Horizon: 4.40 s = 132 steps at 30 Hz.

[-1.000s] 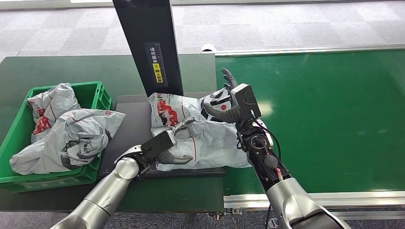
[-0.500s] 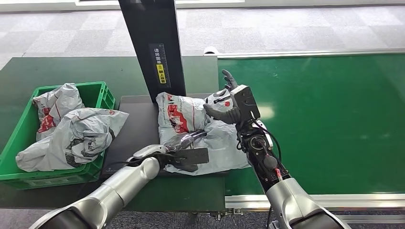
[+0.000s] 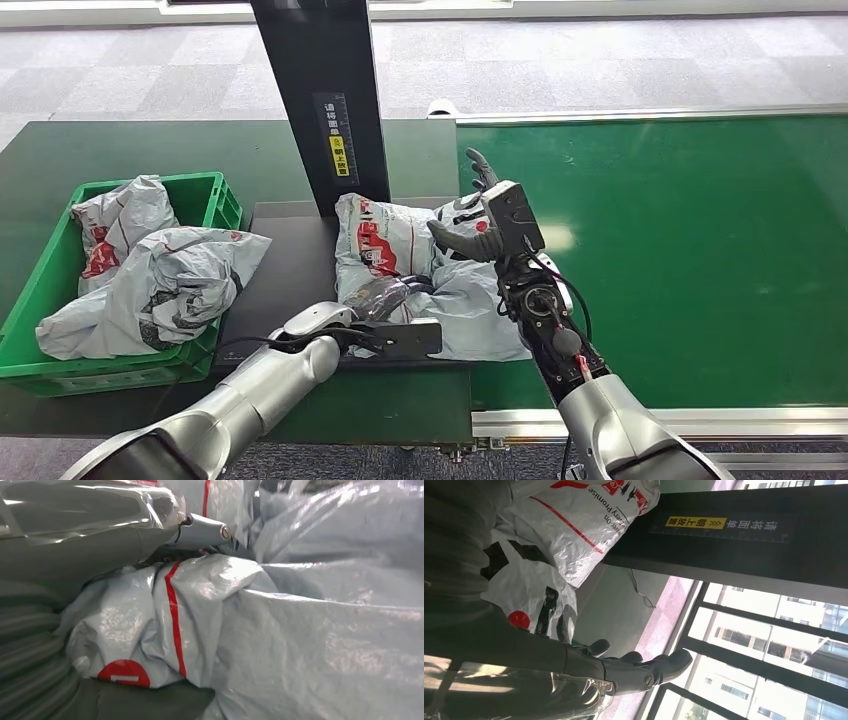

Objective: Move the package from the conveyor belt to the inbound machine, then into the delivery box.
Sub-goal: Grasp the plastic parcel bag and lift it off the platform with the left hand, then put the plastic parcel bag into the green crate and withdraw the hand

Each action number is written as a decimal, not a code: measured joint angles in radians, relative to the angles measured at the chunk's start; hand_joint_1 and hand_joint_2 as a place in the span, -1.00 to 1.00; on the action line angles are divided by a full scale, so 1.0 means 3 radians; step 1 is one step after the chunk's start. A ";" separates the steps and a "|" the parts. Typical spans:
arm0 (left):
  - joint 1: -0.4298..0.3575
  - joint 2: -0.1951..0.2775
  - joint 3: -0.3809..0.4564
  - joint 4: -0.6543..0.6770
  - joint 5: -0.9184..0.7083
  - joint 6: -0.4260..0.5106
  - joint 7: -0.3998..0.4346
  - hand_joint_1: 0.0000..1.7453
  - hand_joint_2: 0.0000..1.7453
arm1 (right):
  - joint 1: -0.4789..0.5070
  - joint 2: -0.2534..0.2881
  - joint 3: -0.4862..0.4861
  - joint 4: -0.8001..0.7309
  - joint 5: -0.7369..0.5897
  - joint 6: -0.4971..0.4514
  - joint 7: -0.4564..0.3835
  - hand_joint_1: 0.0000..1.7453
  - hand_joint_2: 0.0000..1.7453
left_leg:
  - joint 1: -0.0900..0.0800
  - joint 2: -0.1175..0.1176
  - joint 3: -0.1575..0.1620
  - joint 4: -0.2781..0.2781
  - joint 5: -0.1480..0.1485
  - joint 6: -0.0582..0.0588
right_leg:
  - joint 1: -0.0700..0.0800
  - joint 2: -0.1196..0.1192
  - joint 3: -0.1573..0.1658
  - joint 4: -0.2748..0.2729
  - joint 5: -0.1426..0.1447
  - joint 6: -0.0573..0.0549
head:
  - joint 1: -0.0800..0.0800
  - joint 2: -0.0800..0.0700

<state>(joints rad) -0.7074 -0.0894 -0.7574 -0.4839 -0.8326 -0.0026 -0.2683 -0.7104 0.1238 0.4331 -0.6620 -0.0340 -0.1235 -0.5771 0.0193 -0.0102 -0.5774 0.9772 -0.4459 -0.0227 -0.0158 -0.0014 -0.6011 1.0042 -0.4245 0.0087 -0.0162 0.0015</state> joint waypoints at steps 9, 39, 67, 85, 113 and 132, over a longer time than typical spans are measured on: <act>0.0332 0.0000 0.0335 -0.0298 0.0285 0.0875 -0.0229 1.00 1.00 | 0.0098 -0.0050 -0.0031 -0.0168 0.0043 0.0023 0.0086 -1.00 1.00 | 0.0000 0.0007 -0.0026 0.0000 -0.0001 0.0000 | 0.0001 0.0004 -0.0031 0.0000 0.0000 0.0000 | 0.0000 0.0000; 0.0829 0.0058 0.1338 -0.1417 0.2075 0.2316 -0.1421 1.00 -1.00 | -0.0004 -0.0057 0.0002 -0.0009 -0.0185 -0.0028 -0.0056 -1.00 1.00 | 0.0000 0.0009 -0.0044 0.0000 -0.0001 -0.0001 | 0.0001 0.0005 -0.0046 0.0001 0.0000 0.0000 | -0.0001 0.0000; 0.1377 -0.0412 0.3783 -0.4595 -0.0171 0.2338 -0.1424 0.96 -1.00 | -0.0003 -0.0058 0.0252 0.0126 -0.0382 -0.0178 -0.0051 -1.00 1.00 | 0.0001 0.0014 -0.0048 0.0000 -0.0001 -0.0001 | 0.0002 0.0007 -0.0053 0.0001 -0.0001 0.0000 | 0.0000 0.0000; 0.1359 -0.0508 0.4164 -0.3756 -0.1790 0.2336 -0.1380 0.86 0.00 | 0.0098 -0.0114 0.0254 0.0017 -0.0328 -0.0189 0.0050 -1.00 1.00 | 0.0001 0.0017 -0.0048 0.0000 -0.0002 -0.0001 | 0.0001 0.0010 -0.0056 0.0000 -0.0001 0.0000 | 0.0000 0.0000; 0.1589 0.0368 0.2869 -0.2352 -0.0857 0.1200 0.0527 -1.00 -1.00 | 0.0078 -0.0154 0.0238 -0.0031 -0.0043 0.0153 0.0091 -1.00 1.00 | 0.0001 0.0013 -0.0035 -0.0002 0.0000 -0.0002 | 0.0001 0.0006 -0.0038 0.0001 -0.0002 -0.0002 | 0.0000 0.0000; 0.1710 -0.0418 0.3876 -0.3423 -0.0705 0.2352 -0.1406 -1.00 -1.00 | 0.0095 -0.0102 0.0216 -0.0031 -0.0035 0.0100 0.0123 -1.00 1.00 | 0.0001 0.0015 -0.0047 -0.0001 -0.0006 0.0000 | 0.0002 0.0009 -0.0053 0.0000 -0.0003 0.0000 | 0.0000 0.0000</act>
<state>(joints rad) -0.1945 -0.2148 0.4053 -1.5109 -1.0440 0.7029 -0.6902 -0.6818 0.0932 0.4979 -0.6714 -0.0446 -0.0935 -0.5401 0.0197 -0.0055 -0.5916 0.9770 -0.4477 -0.0226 -0.0152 0.0012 -0.6169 1.0041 -0.4252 0.0086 -0.0162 0.0015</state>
